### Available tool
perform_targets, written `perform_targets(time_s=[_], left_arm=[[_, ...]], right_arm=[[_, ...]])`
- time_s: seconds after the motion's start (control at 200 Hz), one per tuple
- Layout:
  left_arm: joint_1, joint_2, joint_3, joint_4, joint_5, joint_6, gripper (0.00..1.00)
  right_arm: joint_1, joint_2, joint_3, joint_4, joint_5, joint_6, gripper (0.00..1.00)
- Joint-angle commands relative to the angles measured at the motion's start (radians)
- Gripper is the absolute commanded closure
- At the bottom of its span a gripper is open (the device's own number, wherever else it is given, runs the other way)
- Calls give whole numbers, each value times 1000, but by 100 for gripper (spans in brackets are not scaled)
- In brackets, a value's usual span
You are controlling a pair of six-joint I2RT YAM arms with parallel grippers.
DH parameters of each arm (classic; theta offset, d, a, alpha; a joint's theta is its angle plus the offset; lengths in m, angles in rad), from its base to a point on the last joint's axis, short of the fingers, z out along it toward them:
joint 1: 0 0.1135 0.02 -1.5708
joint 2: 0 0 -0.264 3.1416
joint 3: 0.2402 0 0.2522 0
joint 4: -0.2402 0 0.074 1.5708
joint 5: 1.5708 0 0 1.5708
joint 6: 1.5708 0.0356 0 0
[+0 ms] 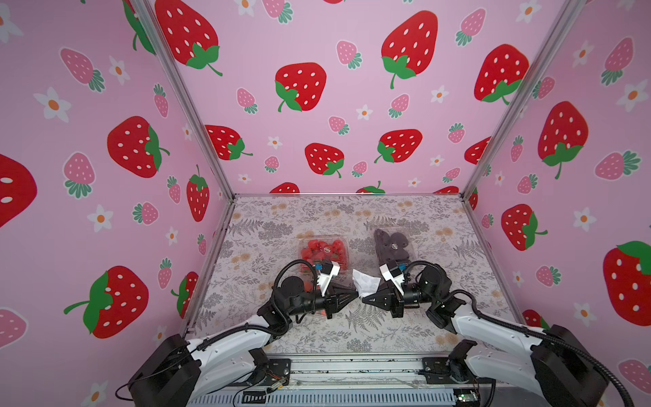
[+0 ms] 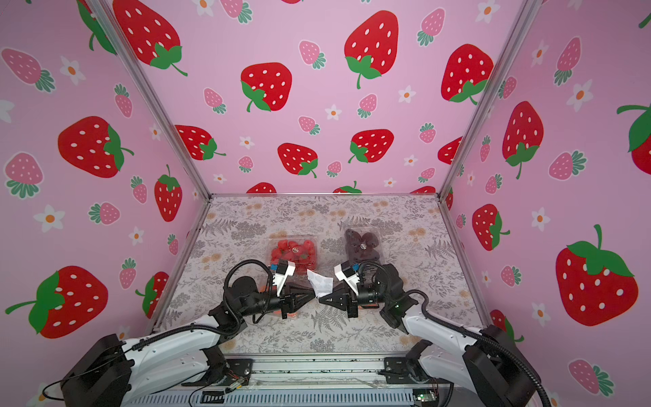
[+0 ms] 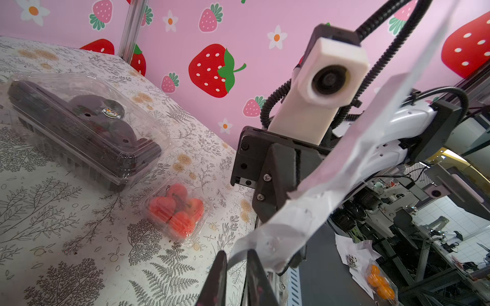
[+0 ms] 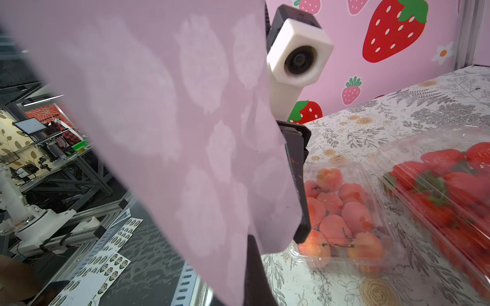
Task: Label fruit boxes
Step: Adjust the label sticker.
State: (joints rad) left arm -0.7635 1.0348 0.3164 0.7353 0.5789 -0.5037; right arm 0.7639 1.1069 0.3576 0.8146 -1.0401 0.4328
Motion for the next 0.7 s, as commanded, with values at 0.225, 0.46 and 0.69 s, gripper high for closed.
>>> perform_targets(time_s=[0.225,0.46,0.69], left_arm=[[-9,-25,6,18,9,1,70],[-24,-25,4,0,-14,15,55],[-29,-20,-11,9,-20,17,42]], right_arm=[[4,-3,15,31,2,-8,100],[3,-4,21,18,14,-7,100],[0,1,26,16,26,-3,100]])
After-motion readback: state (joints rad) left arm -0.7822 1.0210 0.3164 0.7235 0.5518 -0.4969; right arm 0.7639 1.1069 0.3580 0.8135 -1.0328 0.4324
